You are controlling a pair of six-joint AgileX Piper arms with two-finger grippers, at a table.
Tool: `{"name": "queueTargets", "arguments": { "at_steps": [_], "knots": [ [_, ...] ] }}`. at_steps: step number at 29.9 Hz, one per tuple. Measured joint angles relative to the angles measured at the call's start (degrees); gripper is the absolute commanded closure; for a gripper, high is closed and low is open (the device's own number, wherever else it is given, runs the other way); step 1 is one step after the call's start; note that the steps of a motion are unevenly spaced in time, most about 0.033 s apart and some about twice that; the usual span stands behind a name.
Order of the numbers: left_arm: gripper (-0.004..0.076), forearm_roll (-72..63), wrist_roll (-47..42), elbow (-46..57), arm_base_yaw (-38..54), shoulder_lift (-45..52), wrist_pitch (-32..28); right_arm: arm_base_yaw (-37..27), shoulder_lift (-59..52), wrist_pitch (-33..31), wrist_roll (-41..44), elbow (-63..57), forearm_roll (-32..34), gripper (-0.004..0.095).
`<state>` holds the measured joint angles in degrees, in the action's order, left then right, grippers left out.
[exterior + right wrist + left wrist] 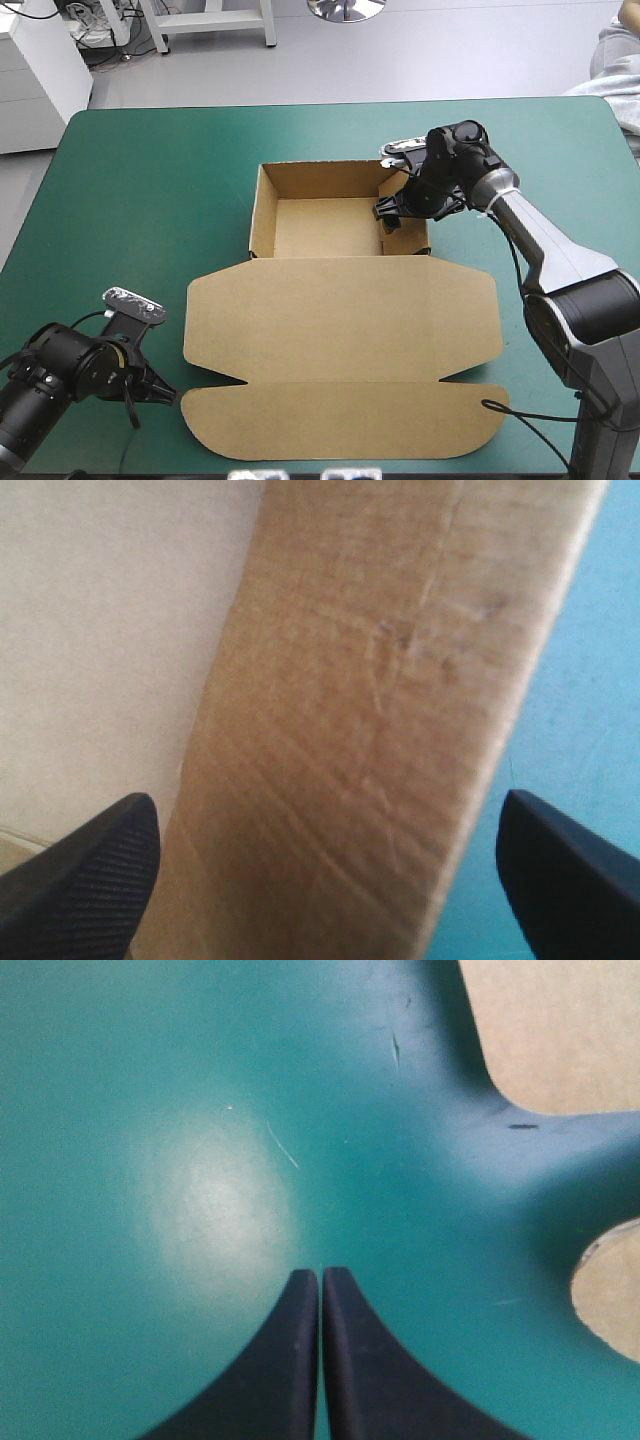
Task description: Fold the box
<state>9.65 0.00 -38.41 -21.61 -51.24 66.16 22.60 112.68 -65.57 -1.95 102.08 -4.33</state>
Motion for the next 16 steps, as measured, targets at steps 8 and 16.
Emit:
{"name": "queueTargets", "arguments": {
  "at_steps": [8, 16],
  "knots": [
    [0.0732, -1.64, -0.83, 0.68, 0.0, 0.07, -1.72, 0.0, 2.1, 0.15, -0.05, 0.0, 0.02, 0.0352],
    [0.0732, -1.9, -0.87, 0.68, 0.0, 0.07, -2.2, -0.13, 2.1, 1.05, -1.69, 0.0, 0.84, 0.0924]
  ]
}}
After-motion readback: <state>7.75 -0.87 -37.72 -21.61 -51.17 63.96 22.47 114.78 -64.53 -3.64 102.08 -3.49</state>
